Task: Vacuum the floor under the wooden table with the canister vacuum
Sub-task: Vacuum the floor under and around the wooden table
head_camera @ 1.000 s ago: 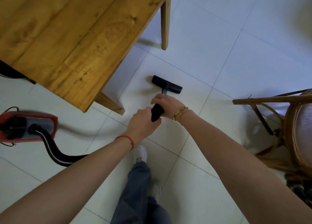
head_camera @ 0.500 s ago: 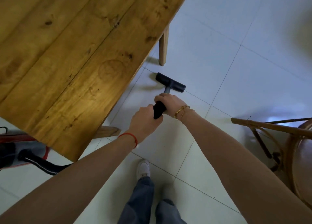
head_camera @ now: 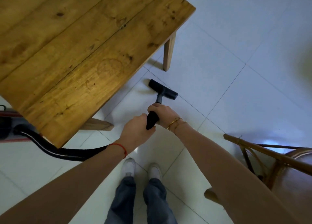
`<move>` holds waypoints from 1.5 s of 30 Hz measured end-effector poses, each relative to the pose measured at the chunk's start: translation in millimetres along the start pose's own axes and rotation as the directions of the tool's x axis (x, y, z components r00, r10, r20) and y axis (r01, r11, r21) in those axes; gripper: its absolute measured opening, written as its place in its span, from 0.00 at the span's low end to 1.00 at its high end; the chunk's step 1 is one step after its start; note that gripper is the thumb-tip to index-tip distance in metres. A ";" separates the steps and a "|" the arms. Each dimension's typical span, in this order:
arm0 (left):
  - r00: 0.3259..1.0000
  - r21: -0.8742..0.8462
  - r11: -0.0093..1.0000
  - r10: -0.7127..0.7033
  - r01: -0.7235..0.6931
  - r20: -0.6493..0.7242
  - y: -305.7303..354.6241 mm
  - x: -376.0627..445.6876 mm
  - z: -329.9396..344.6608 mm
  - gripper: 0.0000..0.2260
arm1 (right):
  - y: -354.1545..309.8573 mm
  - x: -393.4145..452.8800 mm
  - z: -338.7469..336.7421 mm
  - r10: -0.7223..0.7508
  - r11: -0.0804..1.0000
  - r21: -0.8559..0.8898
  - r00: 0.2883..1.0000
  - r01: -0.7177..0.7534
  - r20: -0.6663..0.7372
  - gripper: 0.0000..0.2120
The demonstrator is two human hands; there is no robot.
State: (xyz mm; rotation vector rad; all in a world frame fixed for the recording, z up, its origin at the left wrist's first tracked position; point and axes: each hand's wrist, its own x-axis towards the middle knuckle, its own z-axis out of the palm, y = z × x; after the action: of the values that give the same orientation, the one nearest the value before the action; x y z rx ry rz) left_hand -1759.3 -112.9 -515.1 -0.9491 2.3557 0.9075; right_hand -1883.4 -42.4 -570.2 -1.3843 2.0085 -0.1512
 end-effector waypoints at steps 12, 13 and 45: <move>0.995 -0.074 0.992 -0.101 0.099 -0.025 -37.0 -98.3 26.6 0.11 | -63.0 -48.1 49.6 -0.156 0.987 0.058 0.986 0.152 0.056 0.10; 0.994 -0.079 0.991 -0.110 0.108 -0.025 -41.1 -107.8 29.4 0.11 | -69.5 -52.8 55.1 -0.169 0.984 0.061 0.984 0.165 0.064 0.10; 0.996 -0.140 0.986 -0.087 0.086 -0.005 -44.0 -267.4 143.8 0.08 | -106.8 -211.1 166.4 -0.188 0.981 0.048 0.982 0.187 0.017 0.10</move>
State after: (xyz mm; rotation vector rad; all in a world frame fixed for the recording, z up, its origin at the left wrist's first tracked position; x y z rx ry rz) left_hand -1527.2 82.8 -471.3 -1.1045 2.2644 1.0456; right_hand -1659.6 139.6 -549.7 -1.5383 1.8435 -0.2641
